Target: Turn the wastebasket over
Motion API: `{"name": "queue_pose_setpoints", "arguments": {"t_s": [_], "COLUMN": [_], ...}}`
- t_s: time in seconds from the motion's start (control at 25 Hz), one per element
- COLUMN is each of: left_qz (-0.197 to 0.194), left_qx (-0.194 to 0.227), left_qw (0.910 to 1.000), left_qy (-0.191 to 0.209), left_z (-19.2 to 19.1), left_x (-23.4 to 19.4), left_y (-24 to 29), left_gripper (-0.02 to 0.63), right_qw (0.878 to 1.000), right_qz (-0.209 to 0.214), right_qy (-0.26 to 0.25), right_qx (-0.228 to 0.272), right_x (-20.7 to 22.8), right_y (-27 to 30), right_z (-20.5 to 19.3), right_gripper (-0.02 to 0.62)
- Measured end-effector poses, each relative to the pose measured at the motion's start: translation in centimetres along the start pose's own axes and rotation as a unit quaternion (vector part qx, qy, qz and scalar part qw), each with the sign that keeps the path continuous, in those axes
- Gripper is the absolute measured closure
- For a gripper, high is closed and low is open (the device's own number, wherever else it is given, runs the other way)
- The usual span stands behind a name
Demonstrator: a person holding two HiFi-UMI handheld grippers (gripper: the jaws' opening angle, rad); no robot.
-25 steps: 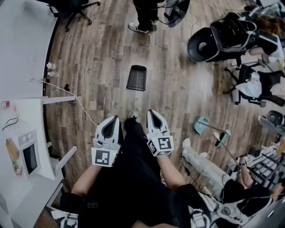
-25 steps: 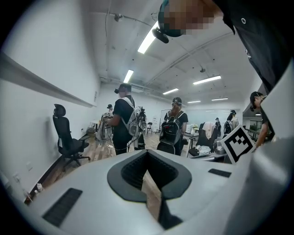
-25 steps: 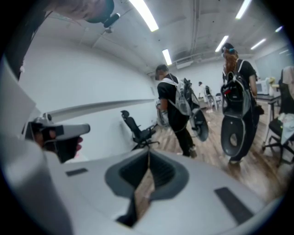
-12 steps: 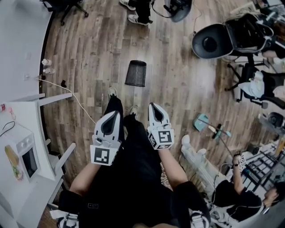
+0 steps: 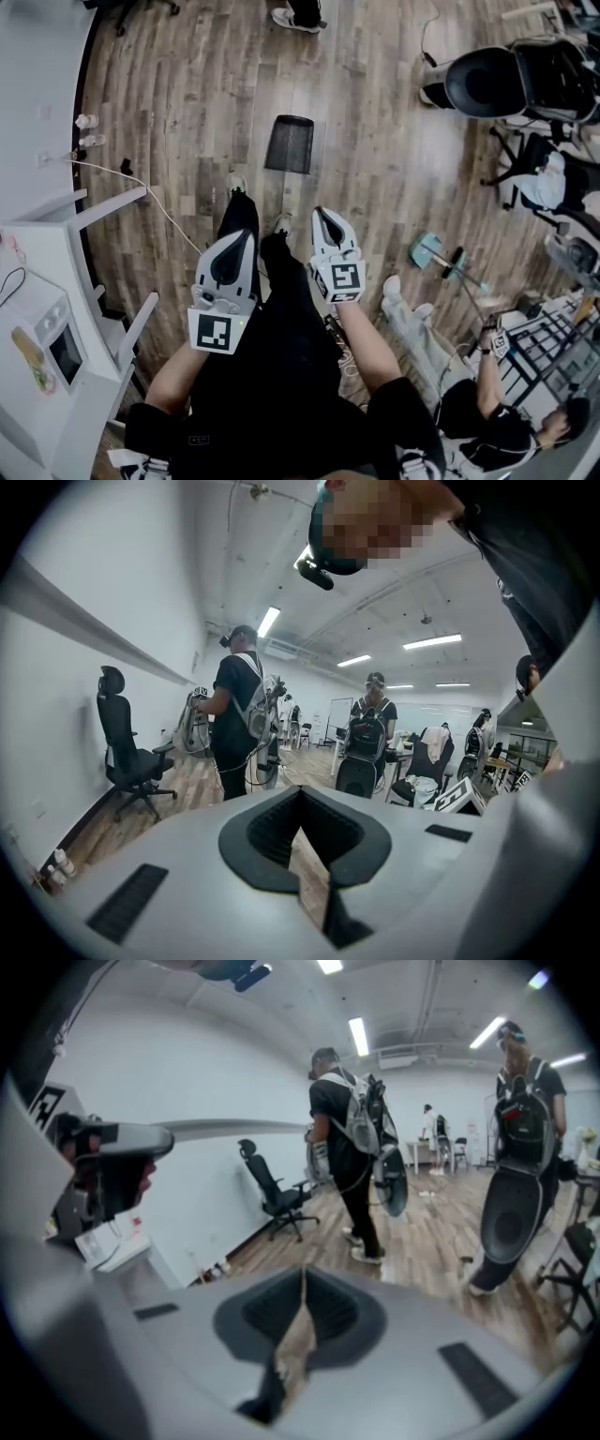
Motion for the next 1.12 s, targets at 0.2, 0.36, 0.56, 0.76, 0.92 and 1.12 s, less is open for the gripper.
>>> {"name": "queue_pose_setpoints", "arguments": {"t_s": [0.2, 0.36, 0.56, 0.76, 0.92, 1.12], "left_qz": [-0.002, -0.003, 0.004, 0.009, 0.003, 0.006], "left_qx": [0.0, -0.01, -0.014, -0.017, -0.015, -0.026], "left_qw": [0.9999, 0.9997, 0.9994, 0.9982, 0.9982, 0.998], "left_qy": [-0.01, -0.022, -0.032, -0.057, -0.058, -0.057], "left_z": [-1.4, -2.8, -4.8, -6.6, -7.8, -9.7], "left_x": [-1.7, -2.8, -4.4, -5.7, -6.5, -7.6], "left_y": [2.2, 3.2, 4.8, 6.8, 8.4, 9.4], "left_gripper": [0.572, 0.572, 0.572, 0.572, 0.572, 0.572], "right_qw": [0.999, 0.996, 0.994, 0.985, 0.978, 0.967], "right_qz": [0.0, 0.001, -0.007, -0.023, -0.034, -0.04], "right_qy": [-0.017, -0.027, -0.027, -0.048, -0.07, -0.092], "right_qx": [-0.049, -0.08, -0.11, -0.164, -0.194, -0.233], "right_x": [1.2, 2.0, 3.2, 4.5, 5.7, 7.2], "right_y": [4.2, 7.1, 11.2, 15.0, 18.0, 21.4], "right_z": [-2.1, -4.4, -8.0, -12.5, -15.9, -20.2], "right_gripper": [0.56, 0.56, 0.558, 0.516, 0.463, 0.434]}}
Point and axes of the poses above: the fingertips, and each gripper's own axes: y forward along the fingers, x to its right, z out of its top, the point moved 9 cm from there along -y, backward along the fingers, and after that the axes turned 7 degrees about y, right-handed, at the moved point
